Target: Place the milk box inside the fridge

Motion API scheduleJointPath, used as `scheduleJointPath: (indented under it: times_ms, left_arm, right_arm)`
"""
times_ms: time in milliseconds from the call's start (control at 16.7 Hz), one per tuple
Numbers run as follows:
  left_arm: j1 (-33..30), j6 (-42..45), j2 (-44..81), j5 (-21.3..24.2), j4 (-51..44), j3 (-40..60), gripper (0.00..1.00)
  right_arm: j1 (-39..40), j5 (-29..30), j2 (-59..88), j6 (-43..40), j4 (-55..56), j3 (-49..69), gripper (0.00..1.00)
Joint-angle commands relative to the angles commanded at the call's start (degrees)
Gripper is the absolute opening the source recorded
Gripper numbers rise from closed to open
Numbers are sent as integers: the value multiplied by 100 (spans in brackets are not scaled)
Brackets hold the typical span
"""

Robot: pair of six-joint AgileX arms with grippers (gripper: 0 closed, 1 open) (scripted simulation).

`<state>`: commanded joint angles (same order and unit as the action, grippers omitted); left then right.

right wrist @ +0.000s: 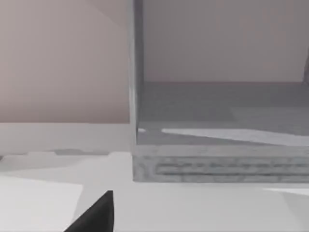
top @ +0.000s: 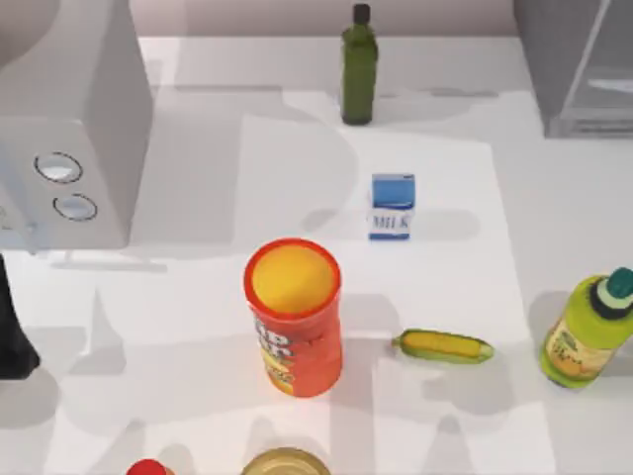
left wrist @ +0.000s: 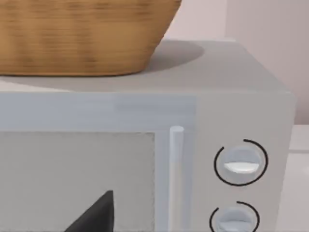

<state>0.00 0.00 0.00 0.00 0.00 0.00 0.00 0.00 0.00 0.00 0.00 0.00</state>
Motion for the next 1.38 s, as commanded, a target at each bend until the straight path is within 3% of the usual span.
scheduleJointPath:
  times_ms: [240,540,1380]
  left_arm:
    - [0,0,0,0,0,0,100]
    - [0,0,0,0,0,0,100]
    - [0,0,0,0,0,0,100]
  right_arm:
    - [95,86,174,47,104,103,100]
    - [732,764,1682,348,883,875,100]
    - [3729,3615,10483,1300,4123,4080,100]
